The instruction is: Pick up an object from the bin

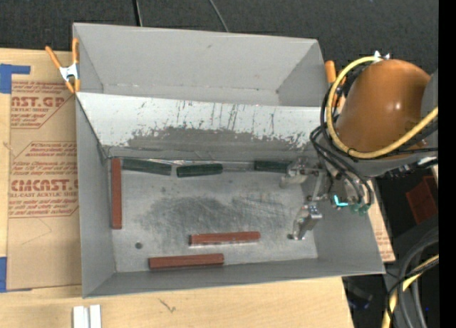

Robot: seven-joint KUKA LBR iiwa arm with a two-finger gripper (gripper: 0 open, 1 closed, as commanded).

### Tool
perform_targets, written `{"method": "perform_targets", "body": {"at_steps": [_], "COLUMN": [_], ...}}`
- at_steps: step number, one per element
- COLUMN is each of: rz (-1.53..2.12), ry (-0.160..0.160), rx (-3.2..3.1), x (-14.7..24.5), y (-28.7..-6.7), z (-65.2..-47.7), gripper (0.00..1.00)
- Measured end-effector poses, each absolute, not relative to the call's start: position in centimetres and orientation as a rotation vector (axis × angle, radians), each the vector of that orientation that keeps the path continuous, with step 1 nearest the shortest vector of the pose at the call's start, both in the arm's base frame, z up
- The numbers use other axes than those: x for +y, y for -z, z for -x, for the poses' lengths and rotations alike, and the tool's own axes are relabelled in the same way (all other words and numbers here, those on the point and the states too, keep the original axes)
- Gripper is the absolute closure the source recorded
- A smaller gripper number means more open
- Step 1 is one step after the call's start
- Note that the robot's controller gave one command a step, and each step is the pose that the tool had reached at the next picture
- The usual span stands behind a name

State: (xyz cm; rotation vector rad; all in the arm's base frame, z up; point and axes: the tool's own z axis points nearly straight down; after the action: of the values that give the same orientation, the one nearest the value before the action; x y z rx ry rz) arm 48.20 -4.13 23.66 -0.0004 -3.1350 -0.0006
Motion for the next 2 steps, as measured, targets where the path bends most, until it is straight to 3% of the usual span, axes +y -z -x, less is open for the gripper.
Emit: {"method": "perform_targets", "body": {"at_steps": [1, 2], "rz": [-0.001, -0.126], "ry": [0.000, -0.001], "rx": [-3.143, -3.146], "x": [-4.1, -0.8], "y": [-24.0, -15.8], "z": [-48.4, -50.2], "gripper": [0.00, 0.00]}}
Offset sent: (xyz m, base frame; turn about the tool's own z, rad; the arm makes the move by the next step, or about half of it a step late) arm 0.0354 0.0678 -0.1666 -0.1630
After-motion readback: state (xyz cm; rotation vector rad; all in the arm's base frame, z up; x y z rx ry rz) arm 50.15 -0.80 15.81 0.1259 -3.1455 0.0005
